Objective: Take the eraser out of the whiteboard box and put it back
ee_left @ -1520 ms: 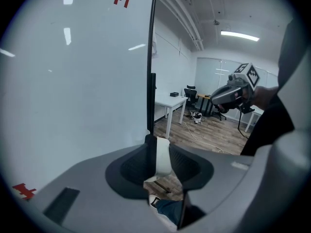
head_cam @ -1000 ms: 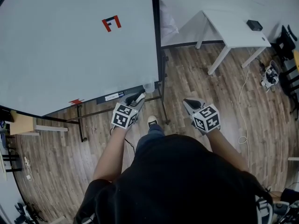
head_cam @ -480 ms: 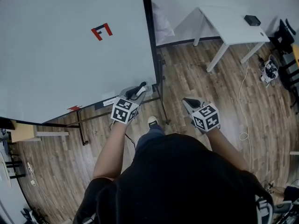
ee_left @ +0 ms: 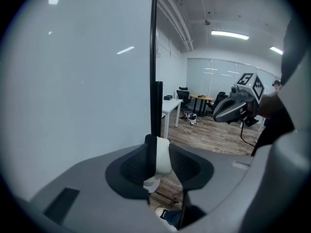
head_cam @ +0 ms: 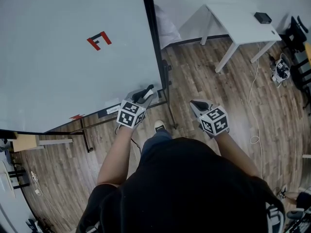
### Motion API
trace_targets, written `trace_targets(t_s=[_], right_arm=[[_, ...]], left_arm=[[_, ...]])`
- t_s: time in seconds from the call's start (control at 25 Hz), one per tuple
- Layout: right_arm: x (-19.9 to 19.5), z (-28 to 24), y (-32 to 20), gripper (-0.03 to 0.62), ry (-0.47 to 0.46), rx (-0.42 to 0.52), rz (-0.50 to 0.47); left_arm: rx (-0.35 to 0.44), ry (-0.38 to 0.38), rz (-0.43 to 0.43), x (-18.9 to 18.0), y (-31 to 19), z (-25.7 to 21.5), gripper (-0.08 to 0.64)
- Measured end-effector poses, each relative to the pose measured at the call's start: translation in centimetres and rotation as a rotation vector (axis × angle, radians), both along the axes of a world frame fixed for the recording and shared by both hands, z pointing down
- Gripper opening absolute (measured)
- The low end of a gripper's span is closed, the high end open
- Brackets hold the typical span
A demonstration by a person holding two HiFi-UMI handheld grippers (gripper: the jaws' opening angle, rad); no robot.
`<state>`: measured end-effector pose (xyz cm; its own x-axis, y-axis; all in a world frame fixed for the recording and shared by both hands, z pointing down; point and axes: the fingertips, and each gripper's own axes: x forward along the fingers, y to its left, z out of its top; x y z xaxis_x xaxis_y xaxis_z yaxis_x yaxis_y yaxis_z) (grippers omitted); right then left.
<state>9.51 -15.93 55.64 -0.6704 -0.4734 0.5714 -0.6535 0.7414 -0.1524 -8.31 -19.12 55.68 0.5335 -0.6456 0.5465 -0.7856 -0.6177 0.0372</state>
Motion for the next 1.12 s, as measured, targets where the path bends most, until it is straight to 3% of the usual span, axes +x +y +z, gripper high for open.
trace_targets(t_s=[1.12], right_arm=[[-1.2,3.2,-3.2,-0.006,0.029,-0.071,0.009]], left_arm=[[-0.145,0.025,0.044,0.1,-2.3,6.8,0.144]])
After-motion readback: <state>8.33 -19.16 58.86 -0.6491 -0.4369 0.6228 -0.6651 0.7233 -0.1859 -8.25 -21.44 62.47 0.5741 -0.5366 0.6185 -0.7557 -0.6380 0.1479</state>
